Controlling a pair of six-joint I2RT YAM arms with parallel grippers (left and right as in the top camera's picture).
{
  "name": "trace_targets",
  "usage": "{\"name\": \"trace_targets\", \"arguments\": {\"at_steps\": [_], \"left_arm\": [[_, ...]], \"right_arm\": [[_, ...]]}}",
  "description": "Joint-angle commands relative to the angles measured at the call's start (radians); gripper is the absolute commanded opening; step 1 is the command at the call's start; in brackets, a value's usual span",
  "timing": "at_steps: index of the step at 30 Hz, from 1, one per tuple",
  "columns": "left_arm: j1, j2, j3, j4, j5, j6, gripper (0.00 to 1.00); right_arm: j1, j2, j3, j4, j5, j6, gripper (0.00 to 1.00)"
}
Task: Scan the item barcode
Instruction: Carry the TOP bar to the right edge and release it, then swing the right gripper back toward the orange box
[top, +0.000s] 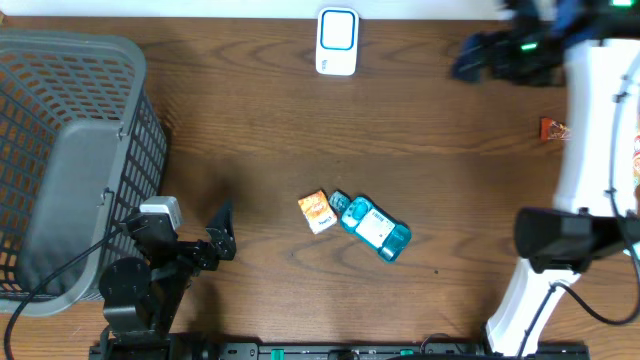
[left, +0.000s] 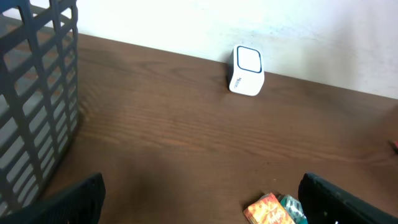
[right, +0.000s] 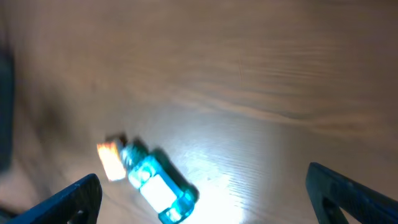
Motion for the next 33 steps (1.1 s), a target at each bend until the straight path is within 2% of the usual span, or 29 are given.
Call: {"name": "trace_targets", "arguments": {"at_steps": [1, 5, 8, 10, 16, 20, 33], "left_arm": [[-0.002, 0.000, -0.001, 0.001, 0.009, -0.005, 0.99], [-0.002, 0.000, -0.001, 0.001, 0.009, -0.005, 0.99], [-0.002, 0.000, -0.001, 0.001, 0.009, -0.005, 0.99], [-0.002, 0.000, -0.001, 0.001, 0.009, -0.005, 0.99], [-0.003, 0.000, -0.001, 0.001, 0.009, -0.005, 0.99], [-0.002, 0.000, -0.001, 0.001, 0.009, -0.005, 0.99], [-0.002, 0.000, -0.001, 0.001, 0.009, -0.005, 0.99]], "right_arm": [[0.130, 0.030, -0.130, 0.054, -0.014, -0.135, 0.99], [0.258, 0.030, -0.340, 0.190, 0.006, -0.128, 0.99], [0.338, 0.030, -0.461, 0.275, 0.032, -0.126, 0.95], [0.380, 0.030, -0.517, 0.324, 0.070, -0.126, 0.88], [0.476, 0.030, -0.665, 0.492, 0.233, -0.126, 0.85], [0.512, 0.030, -0.762, 0.576, 0.252, -0.126, 0.83], [0.557, 0.030, -0.824, 0.587, 0.249, -0.120, 0.72]]}}
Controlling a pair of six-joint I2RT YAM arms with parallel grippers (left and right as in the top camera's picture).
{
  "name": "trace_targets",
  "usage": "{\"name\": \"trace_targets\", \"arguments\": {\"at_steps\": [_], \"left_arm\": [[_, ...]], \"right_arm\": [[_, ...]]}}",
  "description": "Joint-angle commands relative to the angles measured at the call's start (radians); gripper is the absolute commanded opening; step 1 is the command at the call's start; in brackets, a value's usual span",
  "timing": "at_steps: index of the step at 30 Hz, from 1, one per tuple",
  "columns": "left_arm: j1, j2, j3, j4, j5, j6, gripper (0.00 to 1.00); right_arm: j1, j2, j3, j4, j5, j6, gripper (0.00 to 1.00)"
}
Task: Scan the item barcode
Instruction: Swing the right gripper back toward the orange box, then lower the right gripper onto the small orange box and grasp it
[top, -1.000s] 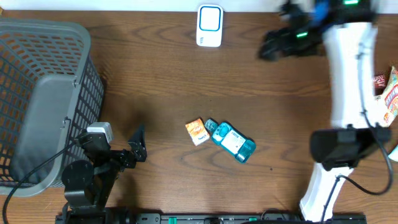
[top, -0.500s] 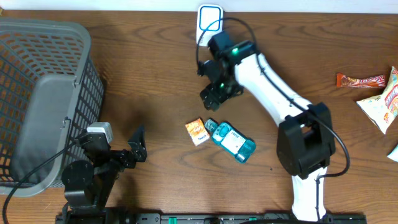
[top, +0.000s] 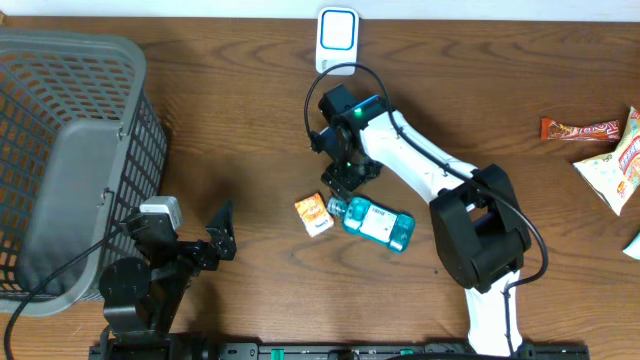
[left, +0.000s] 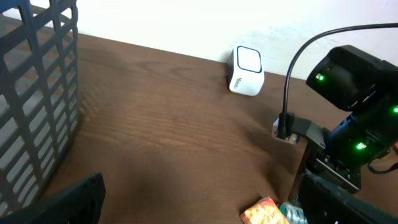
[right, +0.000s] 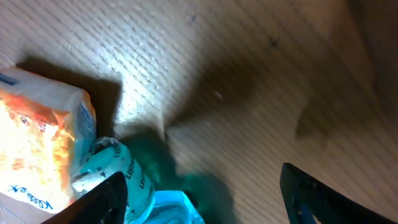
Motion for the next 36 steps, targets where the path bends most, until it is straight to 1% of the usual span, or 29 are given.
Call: {"name": "trace_targets", "arguments": {"at_steps": [1, 5, 7, 8, 9, 10, 12, 13, 14, 15, 16, 18, 21, 22, 23, 25, 26, 27, 29, 33, 36], "left_arm": [[-0.002, 0.000, -0.001, 0.001, 0.009, -0.005, 0.99], [-0.002, 0.000, -0.001, 0.001, 0.009, -0.005, 0.99], [-0.002, 0.000, -0.001, 0.001, 0.009, -0.005, 0.99], [-0.002, 0.000, -0.001, 0.001, 0.009, -0.005, 0.99], [-0.002, 0.000, -0.001, 0.001, 0.009, -0.005, 0.99], [-0.002, 0.000, -0.001, 0.001, 0.009, -0.005, 0.99], [-0.002, 0.000, -0.001, 0.001, 0.009, -0.005, 0.99], [-0.002, 0.000, -0.001, 0.001, 0.009, -0.005, 0.99], [-0.002, 0.000, -0.001, 0.001, 0.009, -0.005, 0.99], [-0.002, 0.000, -0.001, 0.001, 0.009, -0.005, 0.99], [-0.002, 0.000, -0.001, 0.001, 0.009, -0.005, 0.99], [-0.002, 0.000, -0.001, 0.001, 0.009, -0.005, 0.99], [-0.002, 0.000, -0.001, 0.001, 0.009, -0.005, 0.99], [-0.002, 0.000, -0.001, 0.001, 0.009, -0.005, 0.99], [-0.002, 0.000, -0.001, 0.001, 0.009, -0.005, 0.99], [-0.002, 0.000, -0.001, 0.001, 0.009, -0.005, 0.99], [-0.002, 0.000, -0.001, 0.001, 0.009, -0.005, 0.99], [-0.002, 0.000, -0.001, 0.001, 0.009, -0.005, 0.99], [-0.002, 0.000, -0.001, 0.001, 0.009, -0.005, 0.99], [-0.002, 0.000, -0.001, 0.001, 0.009, -0.005, 0.99], [-0.002, 0.000, -0.001, 0.001, 0.009, -0.005, 0.99]], "right_arm": [[0.016, -0.010, -0.005, 0.003, 0.011, 0.011, 0.72], [0.017, -0.011, 0.024, -0.002, 0.010, 0.055, 0.73], [0.022, -0.011, 0.063, -0.019, 0.010, 0.117, 0.73], [0.023, -0.011, 0.092, -0.028, 0.010, 0.171, 0.72], [0.023, -0.011, 0.113, -0.035, 0.010, 0.222, 0.66], [0.023, -0.011, 0.133, -0.043, 0.010, 0.291, 0.57], [0.017, -0.011, 0.171, -0.064, -0.027, 0.451, 0.53], [0.014, -0.011, 0.183, -0.076, -0.064, 0.507, 0.54], [0.010, -0.011, 0.192, -0.087, -0.120, 0.589, 0.65], [0.008, -0.011, 0.193, -0.089, -0.174, 0.670, 0.86], [0.007, -0.011, 0.193, -0.092, -0.259, 0.786, 0.99], [0.008, -0.011, 0.190, -0.103, -0.389, 0.890, 0.99], [0.017, -0.011, 0.190, -0.103, -0.499, 0.947, 0.99], [0.027, -0.011, 0.190, -0.115, -0.529, 0.990, 0.96], [0.033, -0.011, 0.190, -0.132, -0.527, 1.046, 0.90], [0.045, -0.011, 0.190, -0.164, -0.516, 1.125, 0.82], [0.052, -0.011, 0.190, -0.180, -0.513, 1.155, 0.83], [0.056, -0.011, 0.190, -0.195, -0.505, 1.173, 0.87], [0.064, -0.011, 0.190, -0.224, -0.475, 1.209, 0.99], [0.088, -0.011, 0.190, -0.267, -0.367, 1.265, 0.99], [0.111, -0.011, 0.183, -0.282, -0.257, 1.366, 0.99]]}}
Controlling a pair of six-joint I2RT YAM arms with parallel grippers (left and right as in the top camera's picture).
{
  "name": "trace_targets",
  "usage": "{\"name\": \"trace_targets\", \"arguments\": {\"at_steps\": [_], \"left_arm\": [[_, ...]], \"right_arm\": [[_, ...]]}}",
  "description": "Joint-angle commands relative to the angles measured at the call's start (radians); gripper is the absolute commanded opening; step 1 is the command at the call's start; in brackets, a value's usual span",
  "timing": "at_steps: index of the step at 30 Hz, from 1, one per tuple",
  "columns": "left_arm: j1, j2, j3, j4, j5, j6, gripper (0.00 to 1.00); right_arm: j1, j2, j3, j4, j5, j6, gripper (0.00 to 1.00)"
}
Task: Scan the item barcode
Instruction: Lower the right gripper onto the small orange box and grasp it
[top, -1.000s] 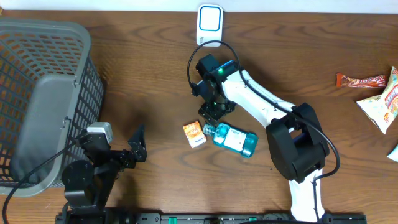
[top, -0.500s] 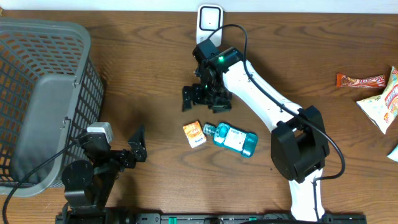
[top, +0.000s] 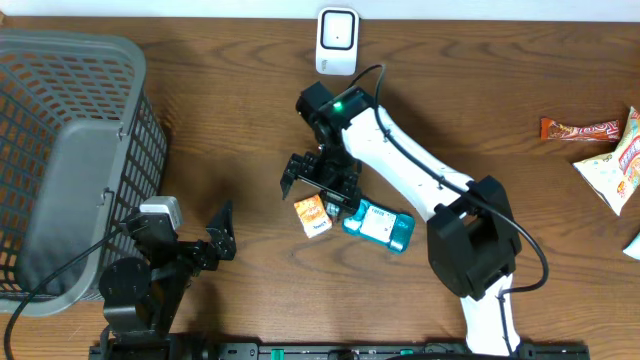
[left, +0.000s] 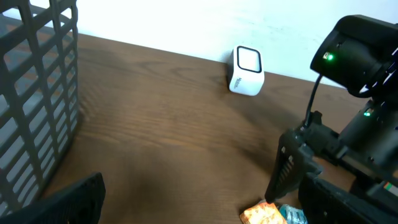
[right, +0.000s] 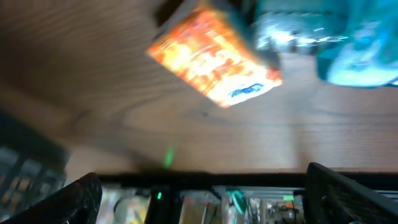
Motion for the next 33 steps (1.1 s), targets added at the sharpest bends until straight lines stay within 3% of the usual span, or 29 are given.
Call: {"name": "trace_targets", "arguments": {"at_steps": [1, 5, 9, 19, 22, 28, 33], "left_arm": [[-0.002, 0.000, -0.001, 0.002, 0.009, -0.005, 0.99], [-0.002, 0.000, -0.001, 0.002, 0.009, -0.005, 0.99], [-0.002, 0.000, -0.001, 0.002, 0.009, -0.005, 0.99], [-0.002, 0.000, -0.001, 0.002, 0.009, -0.005, 0.99], [-0.003, 0.000, -0.001, 0.002, 0.009, -0.005, 0.99], [-0.002, 0.000, -0.001, 0.002, 0.009, -0.005, 0.99], [-0.002, 0.000, -0.001, 0.002, 0.009, -0.005, 0.99]], "right_arm": [[0.032, -0.010, -0.003, -0.015, 0.142, 0.188, 0.98], [0.047, -0.010, -0.046, -0.012, 0.165, 0.360, 0.91], [0.056, -0.010, -0.132, 0.021, 0.185, 0.509, 0.93], [0.060, -0.010, -0.281, 0.251, 0.114, 0.608, 0.86], [0.060, -0.010, -0.319, 0.334, 0.123, 0.667, 0.75], [0.064, -0.010, -0.363, 0.454, 0.204, 0.676, 0.44], [0.060, -0.010, -0.362, 0.503, 0.211, 0.599, 0.13]]}}
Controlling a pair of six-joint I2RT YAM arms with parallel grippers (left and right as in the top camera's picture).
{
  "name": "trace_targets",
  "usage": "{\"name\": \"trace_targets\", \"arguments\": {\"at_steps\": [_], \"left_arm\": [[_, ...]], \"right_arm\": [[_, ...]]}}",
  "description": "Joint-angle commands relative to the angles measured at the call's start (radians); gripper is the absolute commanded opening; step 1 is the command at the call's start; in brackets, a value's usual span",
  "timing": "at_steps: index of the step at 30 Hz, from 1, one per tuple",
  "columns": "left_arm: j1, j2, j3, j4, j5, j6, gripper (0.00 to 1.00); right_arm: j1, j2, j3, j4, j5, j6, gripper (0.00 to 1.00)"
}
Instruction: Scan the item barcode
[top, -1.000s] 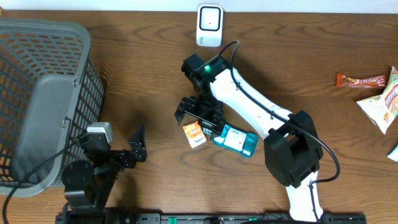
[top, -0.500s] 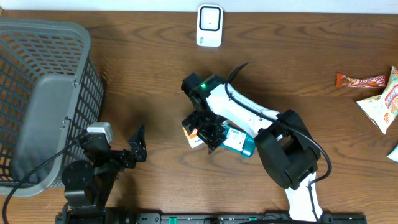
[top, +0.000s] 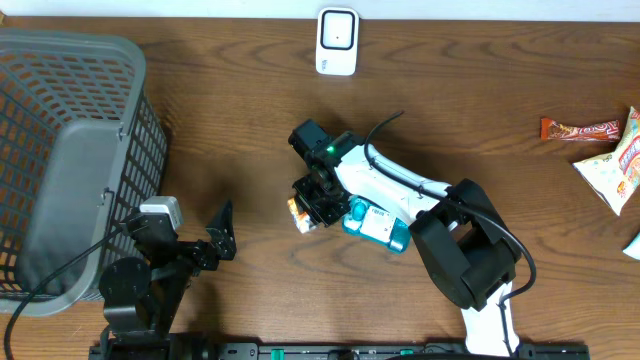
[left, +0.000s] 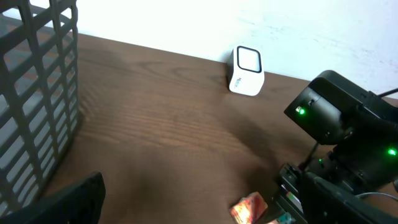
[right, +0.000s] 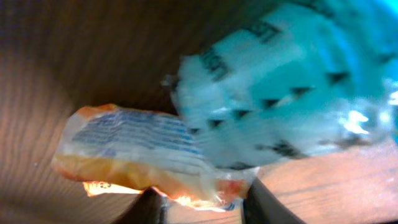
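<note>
A small orange snack packet (top: 297, 214) lies mid-table against a teal package (top: 380, 226). My right gripper (top: 316, 203) is down on the packet. In the right wrist view its two dark fingers (right: 151, 208) pinch the lower edge of the orange packet (right: 134, 158), with the teal package (right: 292, 93) just behind. The left wrist view shows the packet (left: 249, 208) tipped beside the right arm. The white barcode scanner (top: 337, 42) stands at the table's back edge. My left gripper (left: 202, 208) rests open near the front left, holding nothing.
A large grey wire basket (top: 70, 160) fills the left side. Loose snack packets (top: 575, 128) lie at the far right edge. The right arm's white link (top: 400, 190) stretches across the table's middle.
My right gripper stood wide open over the orange packet; now it is lower with its fingers drawn in on the packet's edge. The packet sits slightly further left. The left arm has not moved.
The right arm first was at the far back right, away from the items. Then its gripper hung over the teal package and the orange packet. After that it was open beside the packet, and now it grips the packet. The left arm stayed still throughout.
</note>
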Motion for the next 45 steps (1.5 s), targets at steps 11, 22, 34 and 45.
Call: {"name": "trace_targets", "arguments": {"at_steps": [11, 22, 34, 45], "left_arm": [[-0.002, 0.000, -0.001, 0.001, 0.009, -0.005, 0.99], [-0.002, 0.000, -0.001, 0.001, 0.009, -0.005, 0.99], [-0.002, 0.000, -0.001, 0.001, 0.009, -0.005, 0.99], [-0.002, 0.000, -0.001, 0.001, 0.009, -0.005, 0.99]], "right_arm": [[-0.051, 0.021, 0.063, 0.121, 0.319, -0.420, 0.02], [-0.068, 0.021, 0.105, 0.233, 0.389, -0.873, 0.46], [-0.083, 0.021, 0.108, 0.327, 0.394, -0.809, 0.57], [-0.083, 0.021, 0.102, 0.245, 0.497, -0.520, 0.54]]}}
